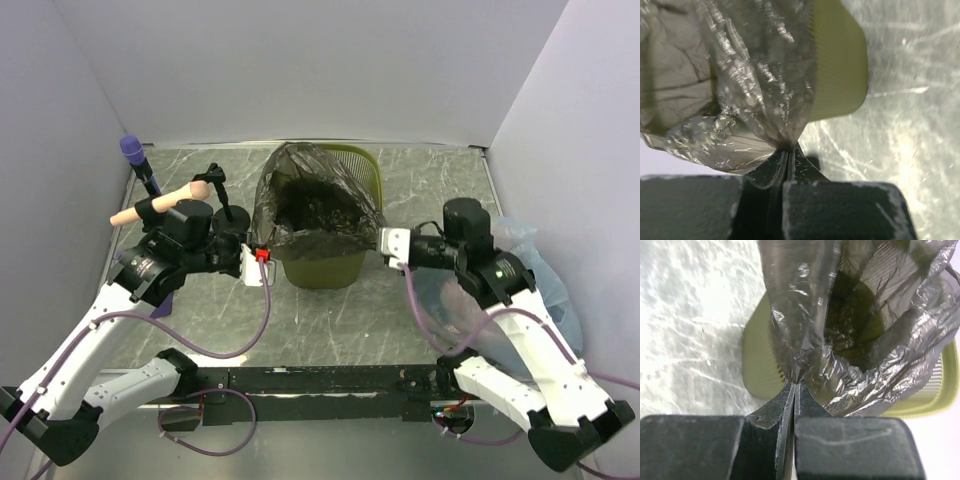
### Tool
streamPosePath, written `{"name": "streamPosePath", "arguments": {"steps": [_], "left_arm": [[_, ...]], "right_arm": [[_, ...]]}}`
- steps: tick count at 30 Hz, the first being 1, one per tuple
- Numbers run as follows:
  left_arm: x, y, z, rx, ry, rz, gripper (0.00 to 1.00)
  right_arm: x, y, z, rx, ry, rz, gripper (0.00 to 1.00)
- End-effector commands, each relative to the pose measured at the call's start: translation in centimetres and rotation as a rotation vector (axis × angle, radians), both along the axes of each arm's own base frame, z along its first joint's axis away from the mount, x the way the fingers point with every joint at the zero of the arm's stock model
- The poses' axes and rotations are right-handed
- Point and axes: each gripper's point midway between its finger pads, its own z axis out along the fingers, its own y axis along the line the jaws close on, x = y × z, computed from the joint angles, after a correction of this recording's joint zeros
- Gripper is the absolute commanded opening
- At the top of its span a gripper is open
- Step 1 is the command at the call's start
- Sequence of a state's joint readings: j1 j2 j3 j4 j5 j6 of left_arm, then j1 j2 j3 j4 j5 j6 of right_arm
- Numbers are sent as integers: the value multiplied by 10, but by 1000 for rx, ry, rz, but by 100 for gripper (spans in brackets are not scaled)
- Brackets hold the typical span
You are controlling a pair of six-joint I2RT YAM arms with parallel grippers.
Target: Put the trash bags into the trash bin
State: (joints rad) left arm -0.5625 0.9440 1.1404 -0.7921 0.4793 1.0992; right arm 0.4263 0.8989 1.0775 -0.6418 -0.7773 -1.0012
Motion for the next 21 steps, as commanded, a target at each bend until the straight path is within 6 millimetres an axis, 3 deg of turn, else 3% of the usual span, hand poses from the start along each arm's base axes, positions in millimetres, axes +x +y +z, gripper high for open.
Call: {"name": "streamPosePath", "arguments": {"steps": [1,11,14,16,18,21], "left_arm": [[11,9,-7,85,-113,-6,1],[46,16,-53,109,-200,134,1],[53,12,-55,65,-188,176,1],[54,8,-49,29,-169,196,11],[51,7,-45,17,-124,208,33],[31,10,-42,40,-6,186,48]], "right_arm": [[5,-8,5,-29,-170,-30,0],[31,-29,-40,-78,-191,-225,0],[38,-30,-51,-56,-152,-275,0],[36,-29,-51,-42,-135,-279,0],[31,-30,-50,-45,-108,-272,10],[10,-32,-39,-40,-30,-251,24]]}}
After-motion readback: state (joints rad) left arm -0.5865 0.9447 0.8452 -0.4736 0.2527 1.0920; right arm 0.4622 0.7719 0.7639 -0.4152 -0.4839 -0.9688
